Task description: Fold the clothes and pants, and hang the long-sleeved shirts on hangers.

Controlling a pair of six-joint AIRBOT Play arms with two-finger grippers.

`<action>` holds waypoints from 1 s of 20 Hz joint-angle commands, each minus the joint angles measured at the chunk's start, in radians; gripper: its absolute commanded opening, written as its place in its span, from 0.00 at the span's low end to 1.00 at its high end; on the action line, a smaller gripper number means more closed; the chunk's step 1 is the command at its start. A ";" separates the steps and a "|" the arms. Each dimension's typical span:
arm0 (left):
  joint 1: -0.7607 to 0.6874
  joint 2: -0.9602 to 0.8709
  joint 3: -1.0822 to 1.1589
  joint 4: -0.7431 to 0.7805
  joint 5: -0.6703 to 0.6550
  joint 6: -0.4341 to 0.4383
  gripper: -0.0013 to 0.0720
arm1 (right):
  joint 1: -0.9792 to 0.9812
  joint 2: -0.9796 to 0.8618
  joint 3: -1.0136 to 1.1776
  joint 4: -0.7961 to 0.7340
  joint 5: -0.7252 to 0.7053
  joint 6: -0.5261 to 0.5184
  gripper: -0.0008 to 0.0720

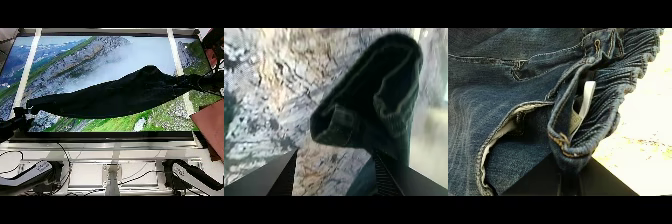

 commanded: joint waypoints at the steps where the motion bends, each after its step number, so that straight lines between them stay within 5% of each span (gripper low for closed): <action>1: 0.000 -0.011 0.018 -0.016 0.028 -0.010 0.71 | 0.000 0.001 0.000 0.002 -0.003 0.001 0.06; 14: -0.007 -0.093 0.058 -0.027 -0.043 -0.011 0.71 | 0.000 0.001 0.000 0.002 -0.017 0.002 0.06; 20: -0.069 -0.154 0.059 -0.131 0.109 0.014 0.53 | 0.000 0.001 0.000 0.002 -0.020 0.006 0.06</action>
